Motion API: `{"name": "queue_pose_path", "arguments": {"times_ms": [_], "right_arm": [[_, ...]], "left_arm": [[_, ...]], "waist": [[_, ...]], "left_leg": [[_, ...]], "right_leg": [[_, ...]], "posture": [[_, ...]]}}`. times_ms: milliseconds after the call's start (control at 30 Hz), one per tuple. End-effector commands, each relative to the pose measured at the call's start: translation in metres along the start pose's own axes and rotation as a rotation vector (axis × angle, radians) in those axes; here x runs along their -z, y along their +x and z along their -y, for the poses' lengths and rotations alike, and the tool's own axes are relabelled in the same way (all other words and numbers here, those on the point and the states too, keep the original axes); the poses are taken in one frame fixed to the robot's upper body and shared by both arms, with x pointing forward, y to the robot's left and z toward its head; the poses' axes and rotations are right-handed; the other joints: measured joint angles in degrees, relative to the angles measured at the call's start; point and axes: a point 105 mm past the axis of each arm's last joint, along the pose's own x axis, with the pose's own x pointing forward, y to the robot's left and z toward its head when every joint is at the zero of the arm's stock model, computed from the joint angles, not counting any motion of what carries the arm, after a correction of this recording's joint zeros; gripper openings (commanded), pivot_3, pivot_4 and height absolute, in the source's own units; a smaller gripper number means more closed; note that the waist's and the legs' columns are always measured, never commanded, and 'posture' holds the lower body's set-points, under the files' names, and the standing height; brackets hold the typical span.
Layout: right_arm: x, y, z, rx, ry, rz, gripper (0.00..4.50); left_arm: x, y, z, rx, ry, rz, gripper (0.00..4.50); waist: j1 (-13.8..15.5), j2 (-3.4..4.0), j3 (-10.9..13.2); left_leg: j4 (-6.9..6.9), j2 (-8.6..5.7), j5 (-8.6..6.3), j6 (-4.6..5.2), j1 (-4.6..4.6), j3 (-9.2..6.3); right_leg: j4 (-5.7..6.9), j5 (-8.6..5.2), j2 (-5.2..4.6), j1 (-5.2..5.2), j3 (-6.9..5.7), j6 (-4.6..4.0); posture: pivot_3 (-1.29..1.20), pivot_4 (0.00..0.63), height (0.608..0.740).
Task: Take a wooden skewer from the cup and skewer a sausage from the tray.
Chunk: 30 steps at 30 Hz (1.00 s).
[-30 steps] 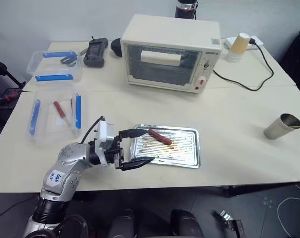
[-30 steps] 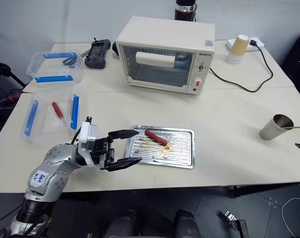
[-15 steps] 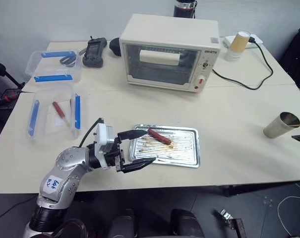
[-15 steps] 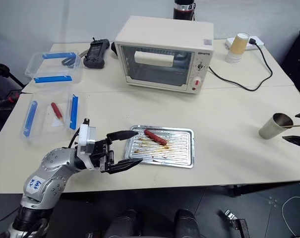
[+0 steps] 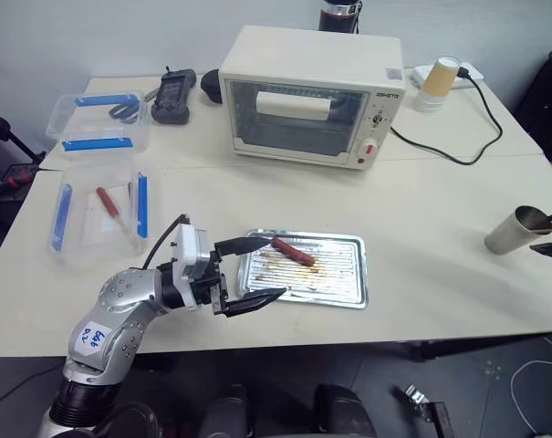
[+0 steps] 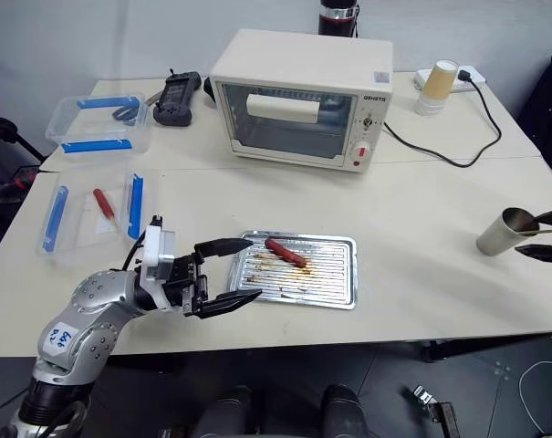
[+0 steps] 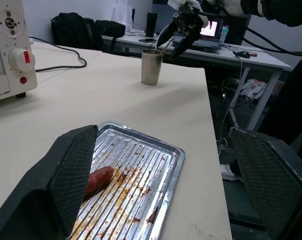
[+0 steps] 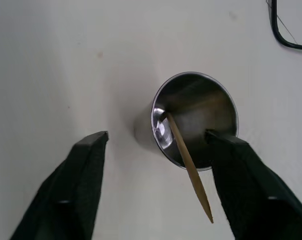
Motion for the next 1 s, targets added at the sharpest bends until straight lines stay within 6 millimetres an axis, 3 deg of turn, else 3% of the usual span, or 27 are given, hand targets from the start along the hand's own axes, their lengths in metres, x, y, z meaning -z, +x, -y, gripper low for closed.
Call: {"name": "queue_pose_path", "arguments": {"times_ms": [33, 167, 233, 500, 633, 800, 900, 1000], "right_arm": [[-0.004, -0.007, 0.005, 0.032, -0.006, 0.013, 1.93], [-0.005, -0.011, 0.009, 0.049, -0.012, 0.006, 0.48], [-0.005, -0.012, 0.010, 0.054, -0.013, 0.005, 0.04], [-0.010, -0.016, 0.013, 0.064, -0.019, 0.010, 0.04], [-0.022, -0.029, 0.017, 0.057, -0.026, 0.029, 0.04], [-0.023, -0.040, 0.019, 0.043, 0.044, 0.016, 0.04], [-0.022, -0.041, 0.022, 0.069, 0.037, -0.007, 0.61], [-0.022, -0.038, 0.023, 0.082, -0.011, -0.022, 1.64]], "left_arm": [[-0.010, 0.000, 0.003, 0.007, 0.040, 0.027, 4.50], [-0.010, 0.001, 0.002, 0.000, 0.043, 0.031, 4.50], [-0.010, 0.001, 0.002, -0.003, 0.045, 0.031, 4.50], [-0.009, 0.001, -0.001, -0.013, 0.055, 0.035, 4.50], [-0.009, 0.001, -0.001, -0.018, 0.056, 0.038, 4.50], [-0.006, 0.002, -0.001, -0.018, 0.051, 0.046, 4.50], [-0.005, 0.003, -0.002, -0.018, 0.048, 0.050, 4.50], [-0.005, 0.003, -0.002, -0.016, 0.047, 0.050, 4.50]], "waist": [[0.0, 0.00, 0.0], [-0.1, 0.02, 0.0], [-0.1, 0.03, 0.0], [-0.1, 0.05, 0.0], [-0.1, 0.11, 0.0], [0.1, 0.13, 0.0], [-0.1, 0.14, 0.0], [-0.1, 0.19, 0.0]], "left_leg": [[0.00, 0.00, 0.00, 0.00, 0.00, 0.00], [0.00, 0.00, 0.00, 0.00, 0.00, 0.01], [0.00, -0.01, 0.00, 0.00, 0.00, 0.01], [0.00, -0.01, 0.00, -0.01, 0.00, 0.01], [0.00, -0.01, 0.00, -0.01, 0.00, 0.03], [0.00, -0.01, -0.01, -0.01, -0.02, 0.01], [-0.01, -0.03, -0.01, -0.01, -0.01, 0.03], [0.00, -0.08, -0.01, -0.02, -0.01, 0.07]], "right_leg": [[0.01, 0.00, 0.00, 0.00, 0.00, 0.00], [0.00, 0.00, 0.00, 0.00, 0.00, 0.00], [0.00, 0.00, 0.01, 0.00, 0.00, 0.00], [0.02, 0.00, 0.01, 0.00, 0.01, 0.00], [0.01, 0.00, 0.01, 0.00, 0.02, 0.00], [0.01, 0.00, 0.00, 0.00, 0.01, 0.00], [0.00, 0.00, 0.01, 0.00, 0.01, 0.00], [0.01, 0.00, 0.02, -0.03, 0.04, 0.00]], "posture": [[0.00, 0.150, 0.740], [0.00, 0.150, 0.740], [0.00, 0.150, 0.740], [0.00, 0.150, 0.740], [0.00, 0.150, 0.740], [0.00, 0.150, 0.740], [0.00, 0.150, 0.740], [0.00, 0.150, 0.740]]}}
